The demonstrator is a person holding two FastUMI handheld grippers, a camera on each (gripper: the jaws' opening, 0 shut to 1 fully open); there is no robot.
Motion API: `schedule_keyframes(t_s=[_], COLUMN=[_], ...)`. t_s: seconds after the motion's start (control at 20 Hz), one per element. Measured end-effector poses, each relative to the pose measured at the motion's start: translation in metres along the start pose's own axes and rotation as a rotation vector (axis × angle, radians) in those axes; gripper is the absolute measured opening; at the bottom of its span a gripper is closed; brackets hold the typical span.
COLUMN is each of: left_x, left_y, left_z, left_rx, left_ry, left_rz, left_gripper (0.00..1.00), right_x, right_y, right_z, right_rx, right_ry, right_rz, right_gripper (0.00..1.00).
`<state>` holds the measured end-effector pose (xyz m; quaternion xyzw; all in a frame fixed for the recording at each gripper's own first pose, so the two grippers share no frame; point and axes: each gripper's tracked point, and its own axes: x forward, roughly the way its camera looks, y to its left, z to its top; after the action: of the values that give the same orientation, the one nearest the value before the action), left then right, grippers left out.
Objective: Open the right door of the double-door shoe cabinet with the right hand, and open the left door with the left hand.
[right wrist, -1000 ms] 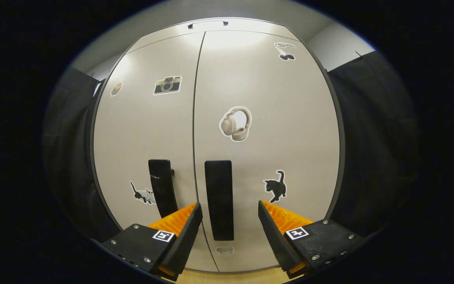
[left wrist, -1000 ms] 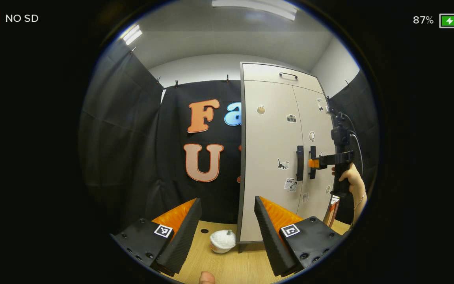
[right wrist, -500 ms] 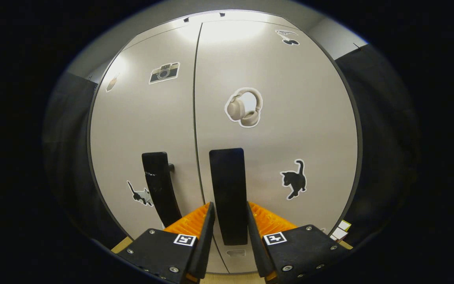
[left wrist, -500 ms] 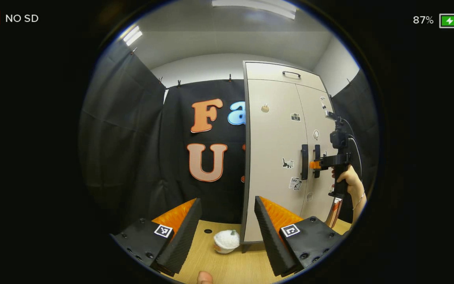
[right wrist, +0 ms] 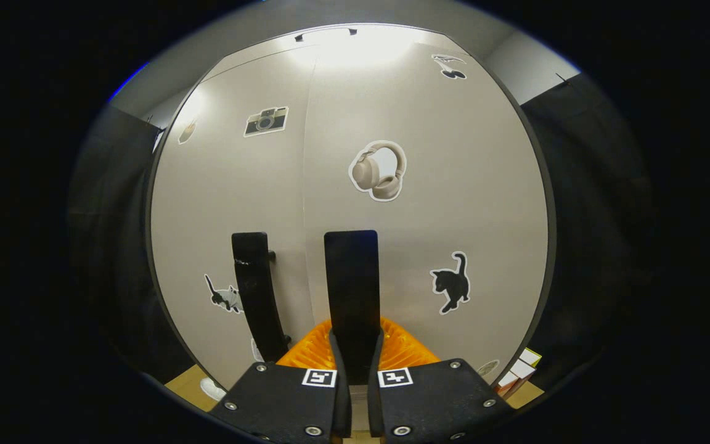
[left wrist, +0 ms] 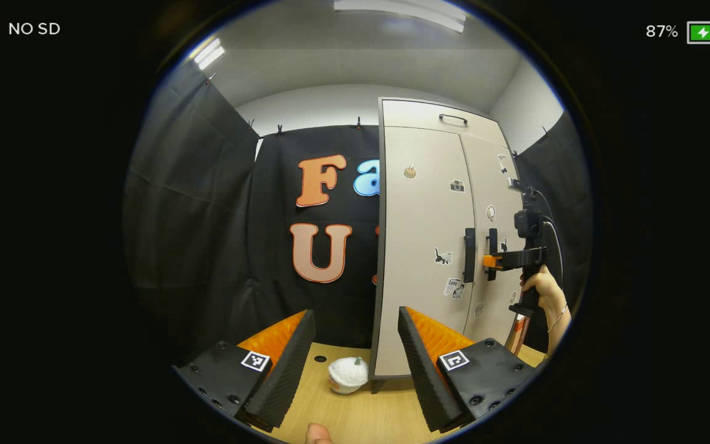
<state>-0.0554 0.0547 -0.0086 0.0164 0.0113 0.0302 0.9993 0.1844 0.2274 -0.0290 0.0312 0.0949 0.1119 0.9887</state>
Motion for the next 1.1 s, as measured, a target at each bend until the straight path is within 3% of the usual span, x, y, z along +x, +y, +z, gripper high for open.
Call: schedule_keyframes(t_s=[0.35, 1.1], left_x=[-0.031, -0.034], left_y=[-0.016, -0.048], left_z=[0.018, 0.013], left_rx=[0.008, -0.006], left_ry=[-0.035, -0.013], left_rz=[-0.017, -0.06], left_gripper=[0.82, 0.82], right_x=[-0.029, -0.06], right_y=[-0.006, -0.032], right_z=[0.006, 0.011], right_rx=[-0.002, -0.026], right_ry=[-0.024, -0.046], right_rz=[0.08, 0.08], right_gripper=[0.06, 0.02])
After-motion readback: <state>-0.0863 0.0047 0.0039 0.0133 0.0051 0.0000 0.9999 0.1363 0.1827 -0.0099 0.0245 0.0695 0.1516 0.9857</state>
